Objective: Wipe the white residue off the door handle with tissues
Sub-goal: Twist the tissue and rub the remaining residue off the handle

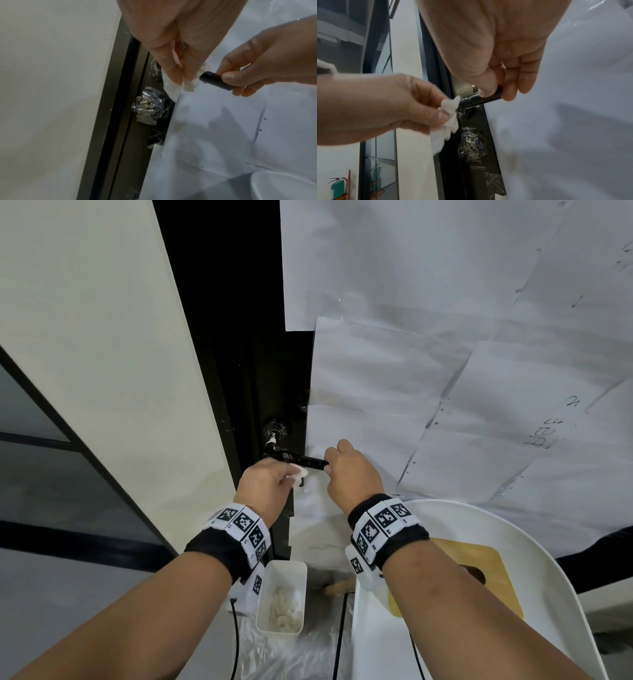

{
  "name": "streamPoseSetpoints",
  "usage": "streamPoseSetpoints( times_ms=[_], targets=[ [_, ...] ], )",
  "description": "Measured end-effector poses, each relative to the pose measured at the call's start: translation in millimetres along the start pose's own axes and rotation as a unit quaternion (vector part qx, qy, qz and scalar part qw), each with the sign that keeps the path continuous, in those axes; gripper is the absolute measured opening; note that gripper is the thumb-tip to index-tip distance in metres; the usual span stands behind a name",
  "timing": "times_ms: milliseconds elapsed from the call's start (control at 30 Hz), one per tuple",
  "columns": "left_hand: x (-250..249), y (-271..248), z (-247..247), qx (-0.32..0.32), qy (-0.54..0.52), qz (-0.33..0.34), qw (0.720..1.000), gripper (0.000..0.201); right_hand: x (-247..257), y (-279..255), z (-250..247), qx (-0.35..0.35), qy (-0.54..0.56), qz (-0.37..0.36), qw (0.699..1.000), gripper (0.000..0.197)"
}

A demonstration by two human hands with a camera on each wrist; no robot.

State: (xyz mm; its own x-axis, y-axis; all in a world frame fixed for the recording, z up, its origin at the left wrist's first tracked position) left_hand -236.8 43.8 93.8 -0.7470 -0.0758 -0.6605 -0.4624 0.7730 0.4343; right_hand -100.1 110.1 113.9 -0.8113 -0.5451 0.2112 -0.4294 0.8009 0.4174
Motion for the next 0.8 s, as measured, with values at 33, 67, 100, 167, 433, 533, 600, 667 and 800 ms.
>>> streamPoseSetpoints(
  times_ms=[33,67,100,167,433,533,600,667,800],
  targets=[
    [8.3,-4.6,3.2,0.027,0.015,-0.019,0.999,0.017,-0.1,-0.1,-0.1,0.000,0.001,0.000,1.000,0.007],
    [17.7,-8.8,5.2,0.048,0.028,-0.044,0.997,0.015,0.1,-0.3,0.3,0.000,0.003,0.000,1.000,0.007],
    [27.8,-12.3,7.8,0.066,0.035,-0.077,0.994,0.013,0.4,-0.5,0.7,0.000,0.003,0.001,1.000,0.007],
    [40.7,-16.4,12.2,0.079,0.008,-0.154,0.985,0.016,0.4,-0.6,2.1,0.000,0.002,0.003,1.000,0.008],
    [25.6,-18.0,33.3,0.019,-0.377,-0.434,0.818,0.010,0.3,-0.9,2.9,0.003,0.006,0.006,1.000,0.008],
    [27.2,-15.8,35.9,-0.029,-0.464,-0.507,0.726,0.021,-0.5,-1.6,2.3,0.004,0.006,0.004,1.000,0.008],
    [37.8,-15.3,34.7,-0.064,-0.475,-0.534,0.696,0.029,-0.6,-1.4,1.8,0.006,0.006,0.001,1.000,0.008],
    [47.1,-13.8,26.4,-0.110,-0.474,-0.550,0.679,0.022,-0.7,-1.6,1.2,0.006,0.007,0.001,1.000,0.008],
    [60.2,-11.1,0.7,-0.148,-0.390,-0.539,0.731,0.003,-1.0,-2.3,1.4,0.006,0.006,0.008,1.000,0.008]
  ],
)
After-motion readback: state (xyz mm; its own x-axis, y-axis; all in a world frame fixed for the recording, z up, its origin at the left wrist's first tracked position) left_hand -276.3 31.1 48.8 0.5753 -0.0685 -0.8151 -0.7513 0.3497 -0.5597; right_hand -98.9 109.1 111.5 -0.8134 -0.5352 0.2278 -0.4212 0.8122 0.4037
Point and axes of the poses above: each hand's wrist, its own y-axis towards the middle knuckle, its own z-axis out of the palm, x = y × z, the point moved 6 cm from there along y, towards the middle knuckle, and after that the axes turned 15 degrees about -x, right-handed, at the moved point
